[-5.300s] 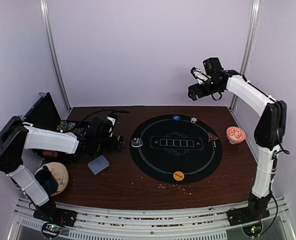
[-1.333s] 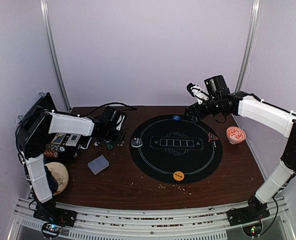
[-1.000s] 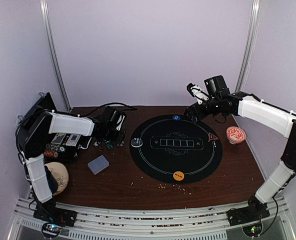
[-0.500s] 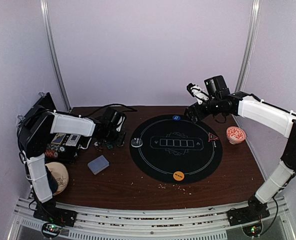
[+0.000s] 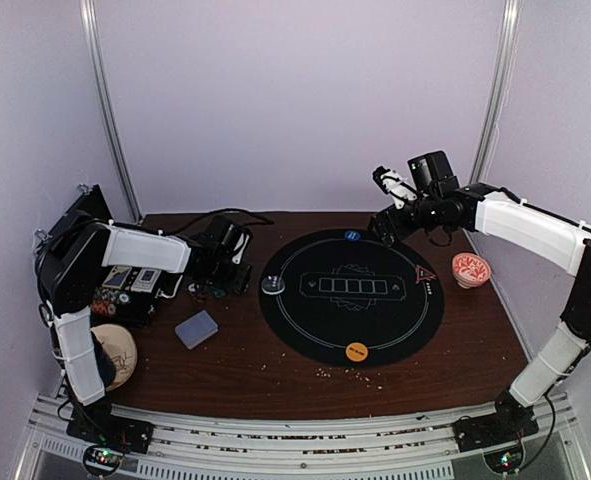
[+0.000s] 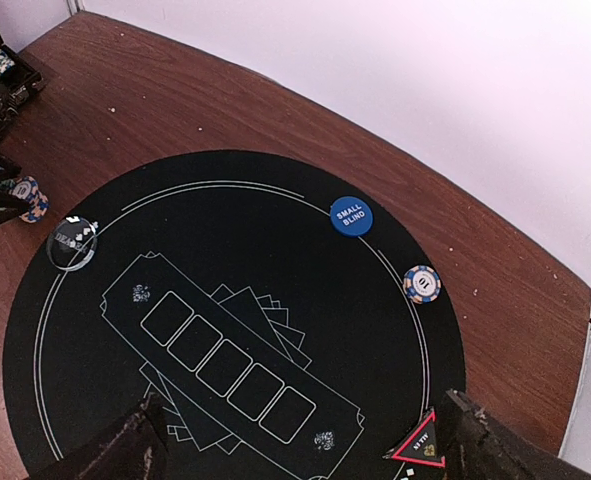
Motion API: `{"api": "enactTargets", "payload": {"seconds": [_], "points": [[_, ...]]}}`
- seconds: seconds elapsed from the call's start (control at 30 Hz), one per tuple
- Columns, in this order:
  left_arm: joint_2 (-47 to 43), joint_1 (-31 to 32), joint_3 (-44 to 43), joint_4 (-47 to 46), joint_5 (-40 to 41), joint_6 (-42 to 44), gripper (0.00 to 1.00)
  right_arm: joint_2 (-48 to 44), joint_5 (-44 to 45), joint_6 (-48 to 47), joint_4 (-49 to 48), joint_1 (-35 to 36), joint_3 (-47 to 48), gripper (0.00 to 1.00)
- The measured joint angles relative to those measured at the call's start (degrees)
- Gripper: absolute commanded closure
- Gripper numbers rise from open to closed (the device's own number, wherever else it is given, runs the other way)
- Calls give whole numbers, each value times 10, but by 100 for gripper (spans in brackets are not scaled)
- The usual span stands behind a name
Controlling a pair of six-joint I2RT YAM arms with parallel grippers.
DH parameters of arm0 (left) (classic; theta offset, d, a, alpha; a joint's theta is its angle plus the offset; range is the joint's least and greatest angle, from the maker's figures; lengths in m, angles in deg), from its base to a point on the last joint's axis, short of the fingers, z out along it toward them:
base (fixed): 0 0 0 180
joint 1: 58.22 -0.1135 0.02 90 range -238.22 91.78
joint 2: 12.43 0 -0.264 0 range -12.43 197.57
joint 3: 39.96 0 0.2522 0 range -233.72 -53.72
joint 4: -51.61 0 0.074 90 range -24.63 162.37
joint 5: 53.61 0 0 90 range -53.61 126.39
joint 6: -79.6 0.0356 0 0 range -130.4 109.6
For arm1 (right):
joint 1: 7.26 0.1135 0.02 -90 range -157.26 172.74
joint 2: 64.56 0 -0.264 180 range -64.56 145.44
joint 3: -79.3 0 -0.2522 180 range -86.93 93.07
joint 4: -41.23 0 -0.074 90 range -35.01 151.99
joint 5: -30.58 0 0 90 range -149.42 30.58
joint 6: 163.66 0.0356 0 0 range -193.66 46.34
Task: Distribute texas hold em gaming equipment
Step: Pick up the pile of poker chips from the pile of poker chips.
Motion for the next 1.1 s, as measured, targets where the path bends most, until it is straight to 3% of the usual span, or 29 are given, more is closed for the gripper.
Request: {"api": "enactTargets", "payload": {"seconds": [0.6, 1.1], "points": [[8, -3, -2, 9, -2, -2, 46, 0, 0, 0, 0, 0, 0, 6], [11, -3, -2, 11, -6, -4, 66, 0, 0, 0, 0, 0, 0, 6]]}}
